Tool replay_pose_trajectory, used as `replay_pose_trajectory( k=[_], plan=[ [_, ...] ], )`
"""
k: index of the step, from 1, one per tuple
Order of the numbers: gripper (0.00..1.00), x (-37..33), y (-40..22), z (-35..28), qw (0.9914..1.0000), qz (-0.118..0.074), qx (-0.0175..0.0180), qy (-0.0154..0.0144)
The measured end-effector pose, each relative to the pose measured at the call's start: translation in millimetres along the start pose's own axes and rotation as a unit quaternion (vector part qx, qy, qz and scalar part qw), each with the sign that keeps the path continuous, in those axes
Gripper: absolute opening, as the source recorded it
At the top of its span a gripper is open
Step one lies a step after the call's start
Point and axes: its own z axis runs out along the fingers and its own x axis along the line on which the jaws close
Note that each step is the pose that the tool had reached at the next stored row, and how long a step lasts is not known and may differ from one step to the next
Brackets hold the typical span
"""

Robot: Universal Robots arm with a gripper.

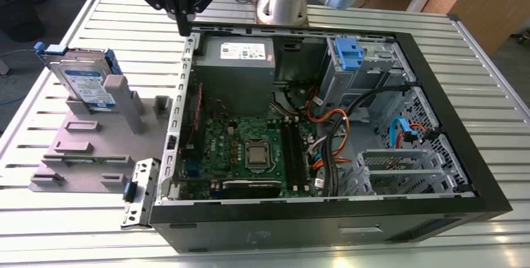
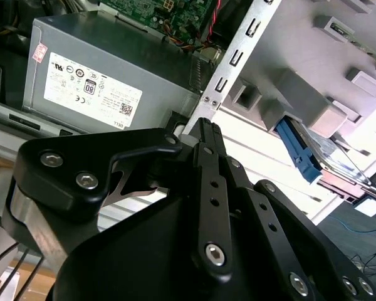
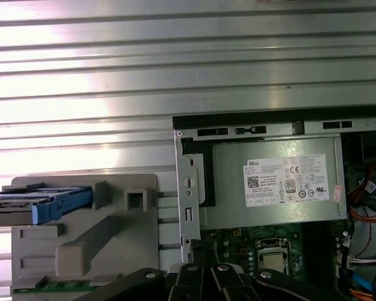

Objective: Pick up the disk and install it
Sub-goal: 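Reach for the disk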

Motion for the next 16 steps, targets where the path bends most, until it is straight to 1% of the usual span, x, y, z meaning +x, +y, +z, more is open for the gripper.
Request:
replay_pose_trajectory(
  k=[16],
  plan=[
    [0.11, 10.6, -0.8, -0.3, 1.0, 0.0, 0.0, 0.0]
  ],
)
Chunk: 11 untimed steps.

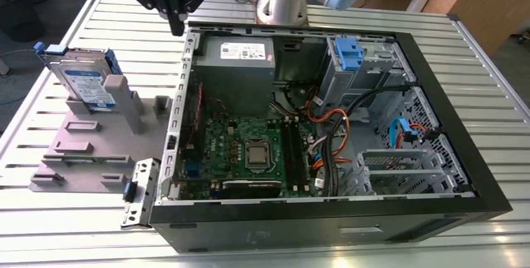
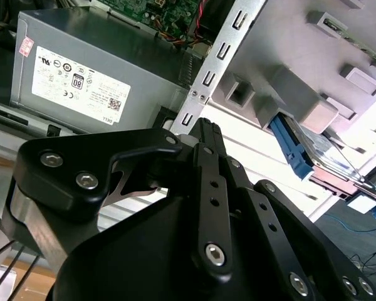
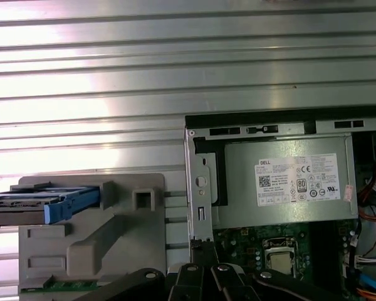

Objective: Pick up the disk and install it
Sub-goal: 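Reach for the disk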

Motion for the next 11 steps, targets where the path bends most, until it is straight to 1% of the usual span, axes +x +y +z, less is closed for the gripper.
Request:
replay_pose_trajectory(
  k=[11],
  plan=[
    [0.11, 10.1, -0.8, -0.2, 1.0, 0.0, 0.0, 0.0]
  ],
)
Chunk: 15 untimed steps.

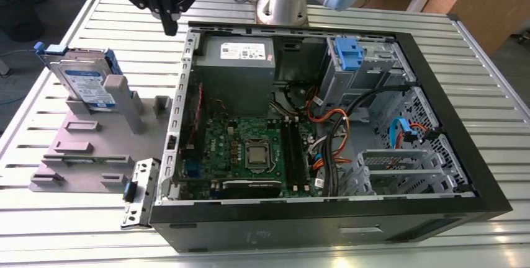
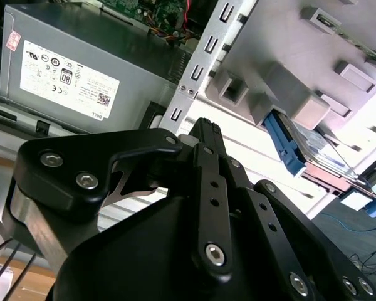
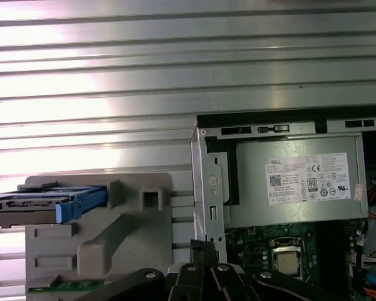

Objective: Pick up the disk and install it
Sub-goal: 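Reach for the disk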

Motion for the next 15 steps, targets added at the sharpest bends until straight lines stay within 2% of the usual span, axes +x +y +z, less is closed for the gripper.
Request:
replay_pose_trajectory(
  k=[15],
  plan=[
    [0.11, 15.7, -1.2, -0.2, 1.0, 0.0, 0.0, 0.0]
  ],
)
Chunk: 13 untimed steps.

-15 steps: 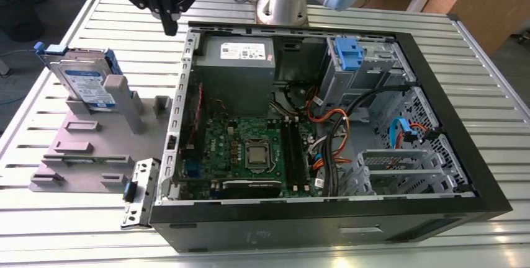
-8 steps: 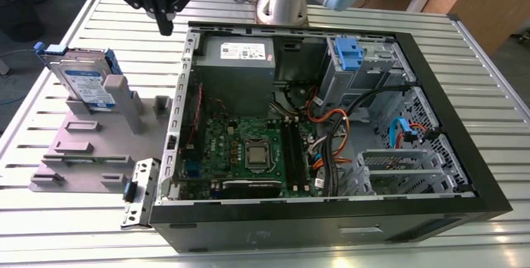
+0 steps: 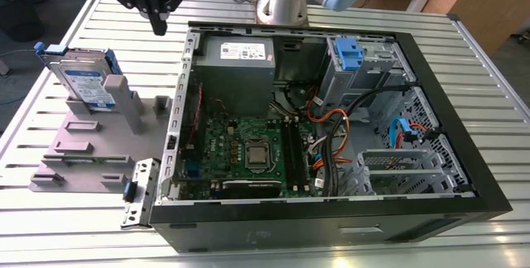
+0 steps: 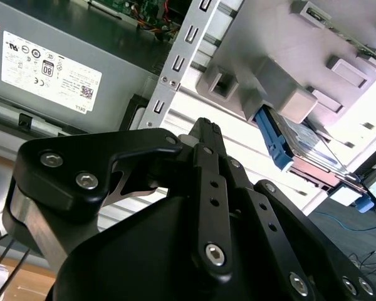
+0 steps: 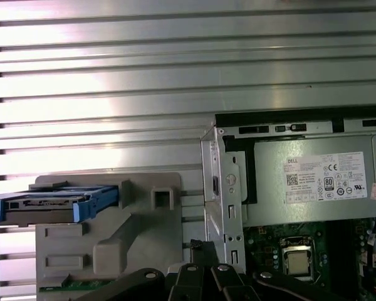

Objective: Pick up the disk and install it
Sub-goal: 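Reach for the disk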

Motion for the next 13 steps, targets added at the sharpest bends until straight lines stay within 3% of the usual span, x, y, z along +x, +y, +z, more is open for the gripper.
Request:
replay_pose_trajectory(
  k=[13],
  plan=[
    [0.11, 24.7, -1.9, 1.1, 1.0, 0.0, 0.0, 0.0]
  ],
)
